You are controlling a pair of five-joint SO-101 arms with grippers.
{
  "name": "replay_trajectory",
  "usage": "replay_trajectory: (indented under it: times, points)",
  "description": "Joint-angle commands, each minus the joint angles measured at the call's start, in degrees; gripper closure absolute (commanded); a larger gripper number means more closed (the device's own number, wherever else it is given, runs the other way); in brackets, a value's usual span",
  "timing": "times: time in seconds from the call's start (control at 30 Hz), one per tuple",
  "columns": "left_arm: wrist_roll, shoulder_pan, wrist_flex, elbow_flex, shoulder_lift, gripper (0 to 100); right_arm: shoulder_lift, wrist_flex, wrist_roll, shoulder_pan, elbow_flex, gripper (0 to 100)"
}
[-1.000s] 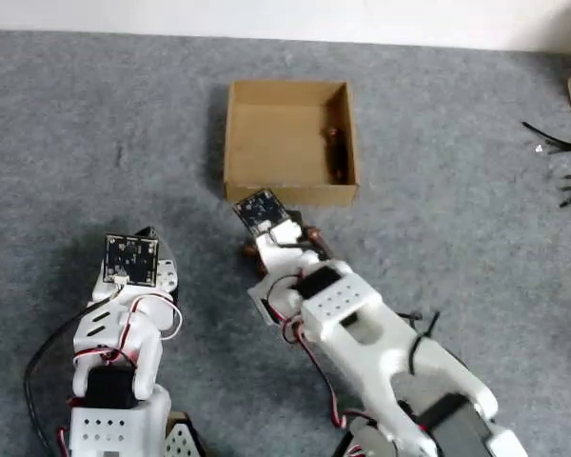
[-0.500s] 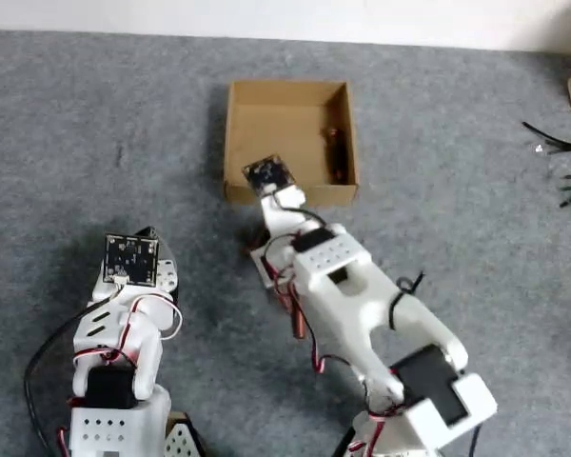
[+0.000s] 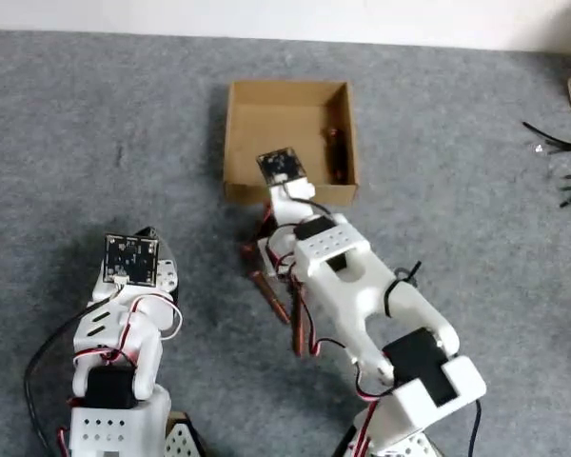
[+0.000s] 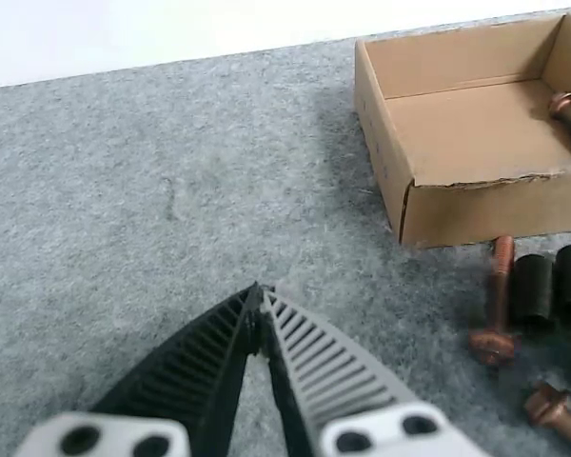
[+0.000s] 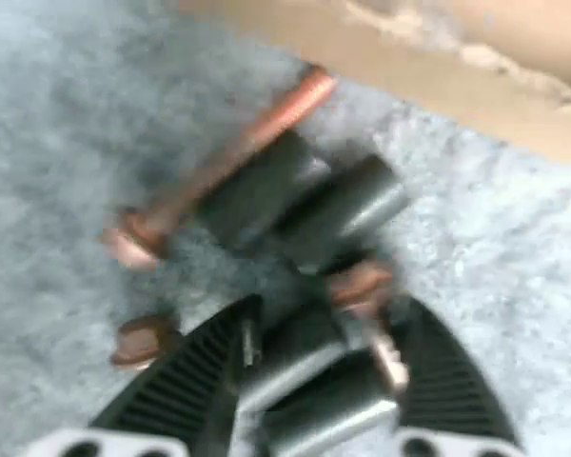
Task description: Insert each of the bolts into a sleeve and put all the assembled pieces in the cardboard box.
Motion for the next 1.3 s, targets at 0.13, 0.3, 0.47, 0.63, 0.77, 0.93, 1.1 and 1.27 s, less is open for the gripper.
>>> replay_trajectory:
  times: [0.13, 0.3, 0.47, 0.63, 0.77, 0.93, 1.1, 1.27]
  points:
    - [-0.2, -0.1, -0.9, -1.0, -0.6, 99, 0.2, 0.9, -0.5, 0.0, -0.5, 91.8]
    - [-0.2, -0.1, -0.9, -0.9, -0.6, 99, -0.2, 1.2, -0.4, 0.0, -0.5, 92.0]
    - [-0.2, -0.1, -0.9, -0.9, -0.6, 99, -8.0, 1.2, -0.4, 0.1, 0.3, 97.8]
    - [-0.2, -0.1, -0.9, -1.0, -0.6, 99, -20.4, 0.1, -0.4, 2.8, 7.9, 99.0]
    - [-0.2, -0.1, -0.9, -1.0, -0.6, 99, -26.9, -2.2, -0.4, 4.8, 13.2, 98.8]
    - [-0.2, -0.1, -1.0, -1.0, -0.6, 99, -28.3, -2.7, -0.4, 2.3, 15.4, 98.5]
    - [-0.2, -0.1, -1.0, -1.0, -0.6, 99, -28.3, -2.7, -0.4, 3.0, 15.4, 88.5]
    - [-0.2, -0.1, -1.0, -1.0, -0.6, 99, -28.7, -2.7, -0.4, 5.1, 15.3, 78.9]
